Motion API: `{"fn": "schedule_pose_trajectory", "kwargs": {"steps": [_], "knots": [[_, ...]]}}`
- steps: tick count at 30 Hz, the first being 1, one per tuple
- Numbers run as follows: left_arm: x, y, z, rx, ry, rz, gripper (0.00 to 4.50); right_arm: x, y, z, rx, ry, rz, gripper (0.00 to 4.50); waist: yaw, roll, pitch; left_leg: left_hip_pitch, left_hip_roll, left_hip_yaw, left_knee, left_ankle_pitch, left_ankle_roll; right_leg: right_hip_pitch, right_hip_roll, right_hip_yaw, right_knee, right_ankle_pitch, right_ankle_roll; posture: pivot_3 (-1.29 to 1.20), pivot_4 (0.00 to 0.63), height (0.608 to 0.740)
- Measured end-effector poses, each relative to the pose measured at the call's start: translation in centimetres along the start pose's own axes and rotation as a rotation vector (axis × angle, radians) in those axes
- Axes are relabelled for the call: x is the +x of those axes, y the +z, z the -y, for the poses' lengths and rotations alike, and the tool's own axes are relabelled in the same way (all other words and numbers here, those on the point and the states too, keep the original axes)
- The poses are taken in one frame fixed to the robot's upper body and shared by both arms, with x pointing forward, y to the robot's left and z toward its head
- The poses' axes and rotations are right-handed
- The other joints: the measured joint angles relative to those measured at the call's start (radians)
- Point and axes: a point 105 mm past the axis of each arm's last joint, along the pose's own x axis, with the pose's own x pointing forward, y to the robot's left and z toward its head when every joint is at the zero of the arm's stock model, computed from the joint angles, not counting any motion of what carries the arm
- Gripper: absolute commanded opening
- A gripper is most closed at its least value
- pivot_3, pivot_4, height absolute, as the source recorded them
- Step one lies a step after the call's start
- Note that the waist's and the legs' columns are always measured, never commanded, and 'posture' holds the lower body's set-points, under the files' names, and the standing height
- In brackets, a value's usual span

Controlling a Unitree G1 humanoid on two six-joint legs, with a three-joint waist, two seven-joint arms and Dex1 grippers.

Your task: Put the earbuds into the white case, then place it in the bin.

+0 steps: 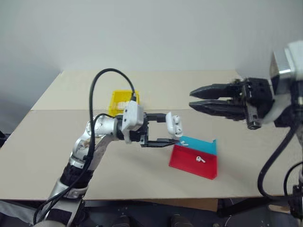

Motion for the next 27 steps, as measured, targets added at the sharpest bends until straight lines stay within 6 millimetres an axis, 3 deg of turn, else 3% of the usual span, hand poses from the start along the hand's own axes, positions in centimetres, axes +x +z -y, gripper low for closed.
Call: {"fn": "schedule_pose_trajectory", "kwargs": {"steps": [1, 12, 20, 27], "knots": [[0.2, -0.2, 0.0, -0.006, -0.012, -0.01, 2.74, 0.4, -0.1, 0.2, 0.01, 0.031, -0.019, 0.04, 0.002, 0.0, 0.0, -0.001, 0.0, -0.001, 0.0, 0.0, 0.0, -0.001, 0.0, -0.001, 0.0, 0.002, -0.003, 0.0, 0.15, 0.74], [1.0, -0.2, -0.3, -0.005, -0.034, -0.039, 2.74, 2.9, -1.8, 0.0, -0.003, 0.218, -0.166, 0.04, 0.007, 0.0, 0.0, -0.003, 0.0, -0.001, 0.0, -0.001, 0.002, -0.001, 0.0, -0.002, -0.001, 0.002, -0.004, 0.0, 0.15, 0.74], [0.9, -0.2, -0.3, 0.0, -0.025, -0.056, 2.74, 2.8, -3.1, 0.1, -0.108, 0.231, -0.27, 0.04, 0.007, 0.0, 0.0, -0.002, 0.0, 0.0, 0.0, -0.001, 0.001, -0.001, 0.0, -0.002, -0.001, 0.002, -0.004, 0.0, 0.15, 0.74], [0.3, -0.6, -0.2, -0.009, -0.008, -0.079, 2.74, 1.1, -3.7, 0.4, -0.162, 0.22, -0.306, 0.04, 0.007, 0.0, 0.0, -0.002, 0.0, 0.0, 0.001, -0.001, 0.001, -0.001, 0.0, -0.002, -0.001, 0.002, -0.004, 0.0, 0.15, 0.74]]}}
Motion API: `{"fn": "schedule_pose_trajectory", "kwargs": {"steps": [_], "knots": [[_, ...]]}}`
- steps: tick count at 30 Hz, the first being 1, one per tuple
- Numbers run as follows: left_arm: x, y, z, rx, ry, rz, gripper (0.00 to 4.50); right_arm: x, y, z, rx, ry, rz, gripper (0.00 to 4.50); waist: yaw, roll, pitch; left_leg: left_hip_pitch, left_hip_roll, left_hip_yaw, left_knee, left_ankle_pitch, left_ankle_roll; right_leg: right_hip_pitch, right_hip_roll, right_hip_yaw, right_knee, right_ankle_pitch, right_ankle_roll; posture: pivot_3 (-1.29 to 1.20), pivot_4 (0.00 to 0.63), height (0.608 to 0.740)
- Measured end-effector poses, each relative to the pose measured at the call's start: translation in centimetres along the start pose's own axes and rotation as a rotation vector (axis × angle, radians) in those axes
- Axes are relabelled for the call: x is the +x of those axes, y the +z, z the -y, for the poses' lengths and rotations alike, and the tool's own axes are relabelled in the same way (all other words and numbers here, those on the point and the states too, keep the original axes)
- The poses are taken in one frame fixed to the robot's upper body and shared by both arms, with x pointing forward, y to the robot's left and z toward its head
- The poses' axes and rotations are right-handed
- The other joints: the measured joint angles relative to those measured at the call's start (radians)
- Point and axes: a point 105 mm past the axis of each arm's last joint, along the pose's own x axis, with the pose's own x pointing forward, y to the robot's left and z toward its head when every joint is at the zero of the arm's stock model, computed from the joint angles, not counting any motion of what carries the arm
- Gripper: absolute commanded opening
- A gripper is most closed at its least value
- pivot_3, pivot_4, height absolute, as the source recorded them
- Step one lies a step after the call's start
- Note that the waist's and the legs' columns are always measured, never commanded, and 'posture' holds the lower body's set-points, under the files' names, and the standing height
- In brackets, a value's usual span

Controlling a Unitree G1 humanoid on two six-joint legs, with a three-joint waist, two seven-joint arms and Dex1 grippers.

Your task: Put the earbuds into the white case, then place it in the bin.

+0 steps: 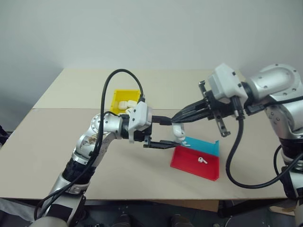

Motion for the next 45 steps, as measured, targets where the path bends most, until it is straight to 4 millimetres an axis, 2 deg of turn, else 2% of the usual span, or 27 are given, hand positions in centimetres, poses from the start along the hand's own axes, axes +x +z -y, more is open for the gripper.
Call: {"fn": "schedule_pose_trajectory", "kwargs": {"steps": [12, 17, 20, 23, 26, 29, 33, 36, 39, 42, 45], "knots": [[-0.9, 1.2, -0.8, 0.031, 0.078, 0.045, 2.74, -1.6, -0.1, 0.7, -0.024, -0.12, 0.002, 0.04, -0.002, 0.0, 0.0, 0.001, 0.0, 0.0, 0.0, 0.0, 0.0, 0.0, 0.0, 0.0, 0.001, 0.0, 0.0, 0.0, 0.15, 0.74], [-1.7, 1.7, -2.4, 0.059, 0.269, 0.079, 2.74, -3.6, 0.3, 2.2, 0.004, -0.325, 0.088, 0.04, 0.001, 0.0, 0.0, 0.001, 0.0, 0.0, 0.0, 0.0, 0.0, 0.001, 0.0, 0.0, 0.001, 0.0, 0.0, 0.0, 0.15, 0.74], [-2.3, 1.6, -4.9, 0.092, 0.51, 0.056, 2.74, -3.7, -1.4, 2.2, 0.086, -0.42, 0.087, 0.04, 0.01, 0.0, 0.0, 0.001, 0.0, 0.0, 0.001, 0.0, 0.0, 0.002, -0.001, 0.0, 0.0, 0.001, 0.001, 0.0, 0.15, 0.74], [-4.0, 0.6, -8.5, 0.135, 0.794, -0.046, 2.74, -2.6, -4.0, 1.2, 0.205, -0.477, 0.091, 0.04, 0.016, 0.0, 0.0, 0.001, -0.001, -0.001, 0.002, 0.0, 0.0, 0.002, 0.0, 0.0, 0.001, 0.001, 0.001, 0.0, 0.15, 0.74], [-5.9, -0.3, -11.2, 0.168, 0.989, -0.165, 2.74, -2.0, -4.9, 0.4, 0.253, -0.519, 0.089, 0.04, 0.015, 0.0, 0.0, 0.001, -0.001, -0.001, 0.001, 0.0, 0.0, 0.002, 0.0, 0.001, 0.001, 0.001, 0.001, 0.0, 0.15, 0.74], [-8.0, -1.9, -13.6, 0.104, 1.218, -0.223, 2.74, -1.1, -5.3, 0.0, 0.304, -0.564, 0.101, 0.04, 0.016, -0.001, 0.0, 0.001, -0.001, -0.001, 0.001, 0.0, 0.0, 0.002, 0.0, 0.0, 0.001, 0.001, 0.001, 0.0, 0.15, 0.74], [-10.4, -5.9, -14.8, 0.032, 1.364, -0.404, 2.74, -0.9, -6.4, -0.4, 0.372, -0.612, 0.068, 0.04, 0.016, -0.001, 0.0, 0.001, -0.001, -0.001, 0.001, 0.0, 0.0, 0.001, 0.0, 0.0, 0.001, 0.001, 0.001, 0.0, 0.15, 0.74], [-11.4, -8.7, -14.9, -0.062, 1.391, -0.507, 2.74, -0.8, -6.9, -0.5, 0.397, -0.629, 0.045, 0.04, 0.016, -0.001, 0.0, 0.0, -0.001, -0.001, 0.001, 0.0, 0.0, 0.001, 0.0, 0.0, 0.001, 0.001, 0.001, 0.0, 0.15, 0.74], [-11.6, -10.5, -14.8, -0.156, 1.382, -0.568, 2.74, -0.8, -7.2, -0.6, 0.421, -0.639, 0.026, 0.04, 0.016, -0.001, 0.0, -0.001, -0.001, -0.001, 0.001, 0.0, 0.0, 0.001, 0.0, 0.0, 0.0, 0.001, 0.001, 0.0, 0.15, 0.74], [-11.7, -11.3, -14.7, -0.205, 1.372, -0.612, 2.74, -0.8, -7.3, -0.7, 0.426, -0.648, 0.014, 0.04, 0.016, -0.001, 0.0, -0.001, -0.001, -0.001, 0.0, 0.0, 0.0, 0.001, 0.0, -0.001, -0.001, 0.001, 0.001, 0.0, 0.15, 0.74], [-11.7, -12.1, -14.4, -0.215, 1.36, -0.654, 3.7, -0.7, -7.4, -0.8, 0.43, -0.655, 0.004, 0.0, 0.016, -0.001, 0.0, -0.001, -0.001, -0.001, 0.0, 0.0, -0.001, 0.001, 0.0, -0.001, -0.001, 0.001, 0.001, 0.0, 0.15, 0.74]]}}
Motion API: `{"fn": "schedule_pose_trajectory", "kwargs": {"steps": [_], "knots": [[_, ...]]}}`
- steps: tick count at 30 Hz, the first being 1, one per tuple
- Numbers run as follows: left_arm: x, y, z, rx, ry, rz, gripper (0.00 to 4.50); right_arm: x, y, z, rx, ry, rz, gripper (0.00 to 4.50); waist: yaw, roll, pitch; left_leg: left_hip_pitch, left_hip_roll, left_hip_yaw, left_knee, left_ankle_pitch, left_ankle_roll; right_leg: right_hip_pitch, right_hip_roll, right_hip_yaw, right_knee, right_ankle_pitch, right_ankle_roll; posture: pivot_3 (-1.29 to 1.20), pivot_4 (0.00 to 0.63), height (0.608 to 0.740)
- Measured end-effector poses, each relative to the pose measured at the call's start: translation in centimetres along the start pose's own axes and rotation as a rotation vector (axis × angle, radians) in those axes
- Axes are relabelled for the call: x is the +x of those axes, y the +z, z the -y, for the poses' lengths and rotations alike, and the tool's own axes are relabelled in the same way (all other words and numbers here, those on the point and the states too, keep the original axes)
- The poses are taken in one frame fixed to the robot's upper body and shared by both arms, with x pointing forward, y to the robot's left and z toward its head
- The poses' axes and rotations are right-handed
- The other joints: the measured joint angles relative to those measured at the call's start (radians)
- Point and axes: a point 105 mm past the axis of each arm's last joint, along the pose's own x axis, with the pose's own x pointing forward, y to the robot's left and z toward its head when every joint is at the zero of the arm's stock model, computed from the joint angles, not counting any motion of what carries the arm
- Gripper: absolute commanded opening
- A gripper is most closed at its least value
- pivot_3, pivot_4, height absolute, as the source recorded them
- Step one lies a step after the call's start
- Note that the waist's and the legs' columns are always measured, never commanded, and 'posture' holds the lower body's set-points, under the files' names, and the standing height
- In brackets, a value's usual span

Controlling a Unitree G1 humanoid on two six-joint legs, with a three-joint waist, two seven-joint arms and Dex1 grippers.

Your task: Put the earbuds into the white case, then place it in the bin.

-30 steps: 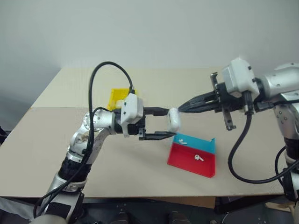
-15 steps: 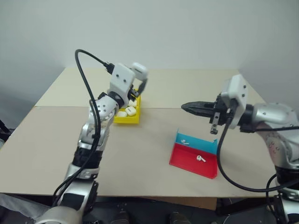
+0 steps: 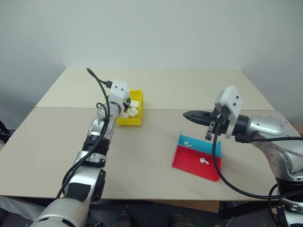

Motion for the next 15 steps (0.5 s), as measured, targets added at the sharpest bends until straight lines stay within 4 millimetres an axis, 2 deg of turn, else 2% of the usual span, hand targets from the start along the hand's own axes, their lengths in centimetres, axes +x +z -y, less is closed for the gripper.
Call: {"fn": "schedule_pose_trajectory", "kwargs": {"steps": [2, 3, 10, 12, 15], "knots": [[0.0, -0.3, 0.2, 0.004, -0.013, -0.013, 4.34, 0.0, -0.3, -0.3, 0.003, 0.003, -0.009, 0.0, 0.0, 0.0, 0.0, 0.0, 0.0, 0.0, 0.0, 0.0, 0.0, 0.0, 0.0, 0.0, 0.0, 0.0, 0.0, 0.0, 0.15, 0.74], [0.0, -0.3, 0.2, 0.01, -0.017, -0.014, 4.48, 0.0, -0.6, -0.4, 0.008, 0.003, -0.016, 0.0, 0.0, 0.0, 0.0, 0.0, 0.0, 0.0, 0.0, 0.0, 0.0, 0.0, 0.0, 0.0, 0.0, 0.0, 0.0, 0.0, 0.15, 0.74], [-0.4, -0.7, 0.1, 0.023, -0.027, -0.002, 4.48, 0.4, -1.4, -0.9, 0.024, 0.037, -0.044, 0.0, -0.004, 0.0, 0.0, 0.0, 0.0, 0.0, 0.0, 0.0, 0.0, 0.0, 0.0, 0.0, 0.0, 0.0, 0.0, 0.0, 0.15, 0.74], [-1.1, -0.2, 0.3, 0.009, -0.055, 0.054, 4.48, 0.4, -1.3, -0.6, 0.019, 0.039, -0.045, 0.0, -0.006, 0.0, 0.0, 0.0, 0.0, 0.0, 0.0, 0.0, 0.0, 0.0, 0.0, 0.0, 0.0, 0.0, 0.0, 0.0, 0.15, 0.74], [-2.5, 1.7, 0.3, -0.083, -0.102, 0.18, 4.48, 0.4, -1.1, -0.7, -0.015, 0.061, -0.035, 0.0, -0.005, 0.0, 0.0, 0.0, 0.0, 0.0, 0.0, 0.0, 0.0, 0.0, 0.0, 0.0, 0.0, 0.0, 0.0, 0.0, 0.15, 0.74]]}}
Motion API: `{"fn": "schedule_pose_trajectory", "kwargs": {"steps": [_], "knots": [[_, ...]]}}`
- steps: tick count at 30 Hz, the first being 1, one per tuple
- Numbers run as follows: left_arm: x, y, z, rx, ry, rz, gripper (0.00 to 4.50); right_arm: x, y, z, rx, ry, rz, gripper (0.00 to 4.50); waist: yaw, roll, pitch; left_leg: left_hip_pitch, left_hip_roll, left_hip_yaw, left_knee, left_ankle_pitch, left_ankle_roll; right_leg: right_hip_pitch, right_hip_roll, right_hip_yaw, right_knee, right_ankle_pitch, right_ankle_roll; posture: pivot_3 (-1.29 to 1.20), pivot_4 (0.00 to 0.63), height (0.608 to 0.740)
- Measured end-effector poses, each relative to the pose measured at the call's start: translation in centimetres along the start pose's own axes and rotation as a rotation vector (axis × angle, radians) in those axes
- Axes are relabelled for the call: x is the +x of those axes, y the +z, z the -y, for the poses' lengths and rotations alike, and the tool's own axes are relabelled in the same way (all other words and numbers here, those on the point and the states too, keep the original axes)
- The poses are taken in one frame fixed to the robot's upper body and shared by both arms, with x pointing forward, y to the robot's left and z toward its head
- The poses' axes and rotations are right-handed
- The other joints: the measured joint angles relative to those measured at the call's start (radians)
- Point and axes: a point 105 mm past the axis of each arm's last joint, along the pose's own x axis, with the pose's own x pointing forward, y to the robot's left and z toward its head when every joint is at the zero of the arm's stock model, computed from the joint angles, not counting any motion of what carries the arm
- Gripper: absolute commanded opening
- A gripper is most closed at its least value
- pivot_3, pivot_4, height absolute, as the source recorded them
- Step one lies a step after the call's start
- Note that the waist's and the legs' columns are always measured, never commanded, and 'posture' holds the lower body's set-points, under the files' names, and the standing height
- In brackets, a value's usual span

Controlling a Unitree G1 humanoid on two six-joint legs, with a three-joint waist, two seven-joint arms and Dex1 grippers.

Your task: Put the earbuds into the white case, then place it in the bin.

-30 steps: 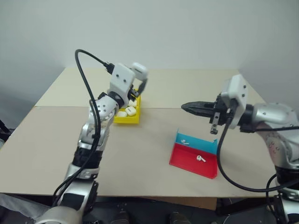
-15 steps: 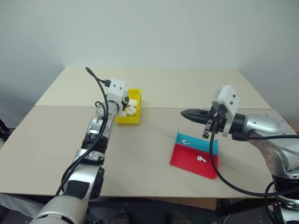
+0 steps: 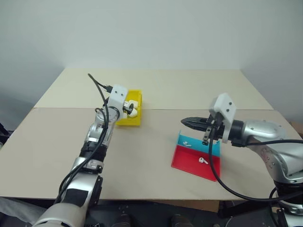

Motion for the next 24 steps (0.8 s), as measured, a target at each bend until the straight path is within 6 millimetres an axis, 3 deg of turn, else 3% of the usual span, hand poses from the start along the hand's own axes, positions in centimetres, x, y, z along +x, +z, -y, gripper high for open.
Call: {"fn": "schedule_pose_trajectory", "kwargs": {"steps": [3, 7, 11, 14, 19, 24], "knots": [[-2.9, 3.0, 0.4, -0.132, -0.183, 0.153, 4.48, -1.2, 0.2, -0.5, -0.103, 0.045, 0.041, 0.0, -0.003, 0.0, 0.0, 0.001, 0.0, 0.0, -0.001, 0.0, -0.001, 0.001, 0.0, 0.0, -0.001, 0.0, 0.0, 0.0, 0.15, 0.74], [-7.0, 4.7, 0.4, -0.059, -0.354, 0.224, 4.48, -3.6, -0.5, -1.3, -0.207, 0.119, 0.068, 0.0, -0.005, 0.0, 0.0, 0.001, 0.0, 0.0, 0.0, 0.0, -0.001, 0.001, 0.0, 0.0, 0.0, 0.0, 0.001, 0.0, 0.15, 0.74], [-10.5, 5.2, 0.6, 0.037, -0.49, 0.217, 4.48, -6.1, -0.6, -0.5, -0.297, 0.141, 0.044, 0.0, -0.009, 0.0, 0.0, 0.006, 0.0, 0.0, 0.0, 0.0, -0.002, 0.004, 0.0, 0.0, 0.001, -0.003, 0.006, 0.0, 0.15, 0.74], [-13.1, 4.3, 0.7, 0.062, -0.592, 0.196, 4.48, -7.3, -1.0, -0.1, -0.322, 0.157, 0.011, 0.0, -0.015, 0.0, 0.0, 0.009, 0.001, 0.001, 0.0, 0.001, -0.002, 0.006, 0.0, 0.001, 0.002, -0.004, 0.005, 0.0, 0.15, 0.74], [-17.5, 0.6, -0.7, 0.106, -0.697, 0.028, 4.48, -10.7, -2.8, -0.4, -0.302, 0.207, -0.097, 0.0, -0.016, 0.0, 0.0, 0.008, 0.001, 0.002, -0.001, 0.0, -0.002, 0.004, 0.0, 0.001, 0.003, -0.005, 0.004, 0.0, 0.15, 0.74], [-19.9, -0.3, -2.0, 0.16, -0.722, -0.027, 4.48, -13.1, -3.2, -0.6, -0.366, 0.225, -0.142, 0.0, -0.011, 0.0, 0.0, 0.01, 0.001, 0.003, 0.0, 0.001, -0.002, 0.005, -0.001, 0.001, 0.002, -0.008, -0.002, 0.0, 0.15, 0.74]]}}
